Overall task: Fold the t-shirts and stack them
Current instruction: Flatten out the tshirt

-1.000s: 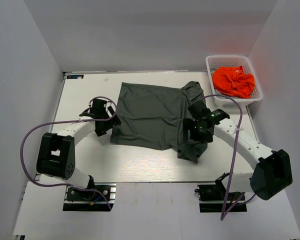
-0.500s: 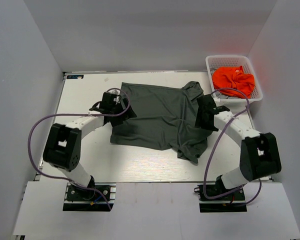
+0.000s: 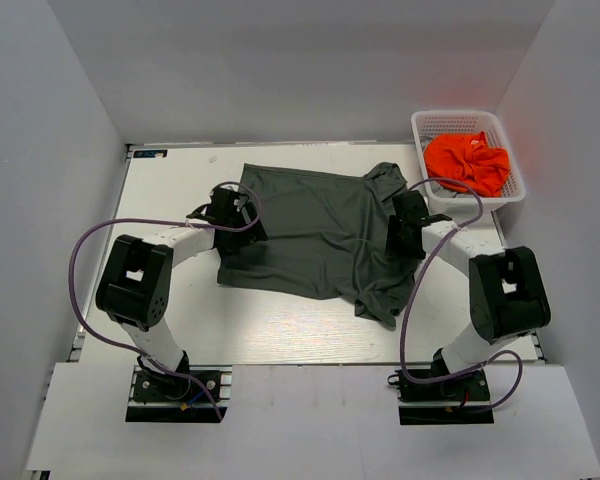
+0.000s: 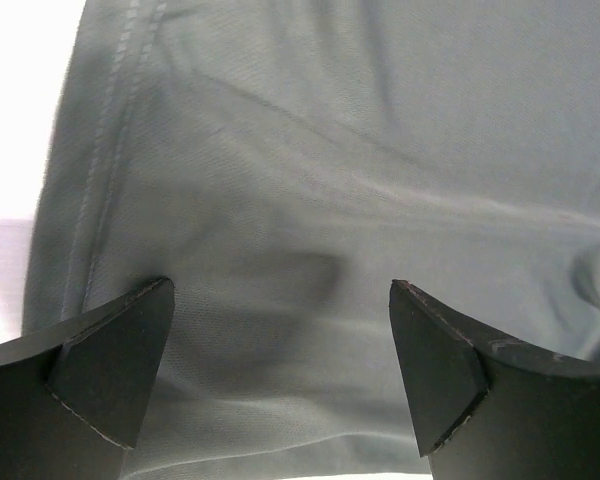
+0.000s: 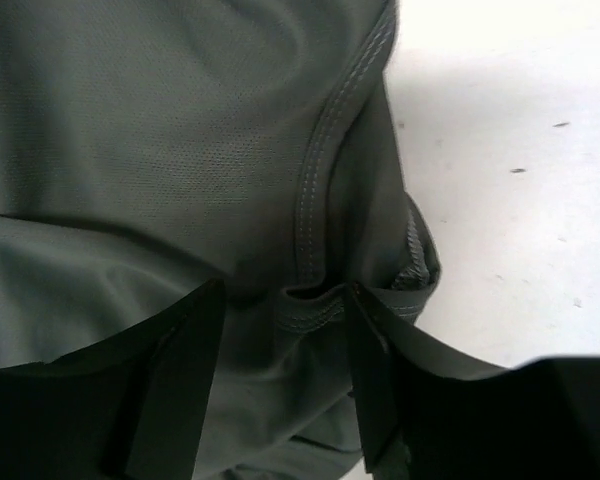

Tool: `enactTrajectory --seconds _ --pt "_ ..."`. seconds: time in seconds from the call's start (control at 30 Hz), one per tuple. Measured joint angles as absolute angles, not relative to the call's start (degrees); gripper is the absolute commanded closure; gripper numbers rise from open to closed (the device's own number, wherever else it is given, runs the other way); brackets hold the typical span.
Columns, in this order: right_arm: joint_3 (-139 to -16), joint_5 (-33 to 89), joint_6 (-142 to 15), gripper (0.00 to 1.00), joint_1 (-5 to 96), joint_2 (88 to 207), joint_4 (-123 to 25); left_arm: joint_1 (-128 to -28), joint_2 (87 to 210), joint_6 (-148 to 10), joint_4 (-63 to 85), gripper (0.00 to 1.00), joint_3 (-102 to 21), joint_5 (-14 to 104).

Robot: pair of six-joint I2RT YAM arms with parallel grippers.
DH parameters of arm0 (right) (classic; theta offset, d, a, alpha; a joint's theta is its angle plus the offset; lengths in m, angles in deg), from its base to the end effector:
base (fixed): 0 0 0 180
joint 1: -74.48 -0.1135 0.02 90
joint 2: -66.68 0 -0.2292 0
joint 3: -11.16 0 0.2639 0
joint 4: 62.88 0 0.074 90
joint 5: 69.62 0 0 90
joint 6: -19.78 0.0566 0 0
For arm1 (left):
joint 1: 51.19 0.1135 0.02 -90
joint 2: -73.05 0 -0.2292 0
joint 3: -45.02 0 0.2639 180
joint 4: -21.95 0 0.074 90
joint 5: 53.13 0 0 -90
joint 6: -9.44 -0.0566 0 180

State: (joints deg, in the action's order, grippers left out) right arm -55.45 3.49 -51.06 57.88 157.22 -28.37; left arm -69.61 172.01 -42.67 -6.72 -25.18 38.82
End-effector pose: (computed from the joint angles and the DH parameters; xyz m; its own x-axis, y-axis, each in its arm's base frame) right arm 0.3214 0.0786 0.1264 -0.8132 0.0853 -0.5757 0.1474 0.9871 -0.0621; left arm 0.3384 -0.1147 0.1029 -0.8356 -0.3686 -0.4072 -0.2281 0.9073 -0.3532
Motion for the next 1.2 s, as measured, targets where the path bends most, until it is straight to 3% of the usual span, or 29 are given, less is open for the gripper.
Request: enactTrajectory --seconds 0.07,0.17,0.47,0.77,0.8,0.87,0.93,1.0,1.03,1.17,1.2 --pt "-55.6 4.4 -51.5 0.55 57.9 159.1 -28.7 -69.6 172.0 -42.6 -7.1 0.01 -25.2 37.0" --pt "-55.6 5.7 -52.2 1.0 57.9 161.4 -28.9 -69.3 172.0 -42.4 -7.7 0.01 -25.3 34.6" --pt "-60.1 5.4 -50.6 1.0 57.9 160.7 -28.9 -69.0 172.2 -42.2 -9.2 0.01 -25.8 29.7" --pt "-76.1 6.1 -48.9 1.0 57.9 165.5 -25.6 -68.9 174.4 -42.1 -12.8 0.01 -29.1 25.6" --pt "-77.3 6.4 -48.7 0.98 57.9 167.4 -25.7 -68.9 175.0 -42.2 -13.2 0.01 -29.8 24.9" --pt "-79.4 7.4 -48.6 0.84 57.9 171.3 -25.2 -68.9 176.1 -42.0 -14.2 0.01 -31.2 23.5" --pt "-81.2 8.5 -48.8 0.63 57.9 175.1 -24.1 -68.9 177.1 -42.0 -15.3 0.01 -32.6 22.1" --pt "-82.1 9.8 -49.3 0.53 57.9 177.0 -23.0 -68.7 178.0 -41.9 -16.5 0.01 -33.9 20.8" --pt "-82.1 10.4 -49.6 0.41 57.9 177.1 -22.6 -68.6 178.4 -41.9 -17.1 0.01 -34.5 20.4" --pt "-78.7 12.5 -50.5 0.1 57.9 170.9 -23.3 -68.2 178.8 -41.9 -19.6 0.01 -37.6 19.3" --pt "-76.0 12.9 -50.7 0.1 57.9 166.9 -24.2 -68.2 178.5 -42.5 -19.7 0.01 -38.3 19.2"
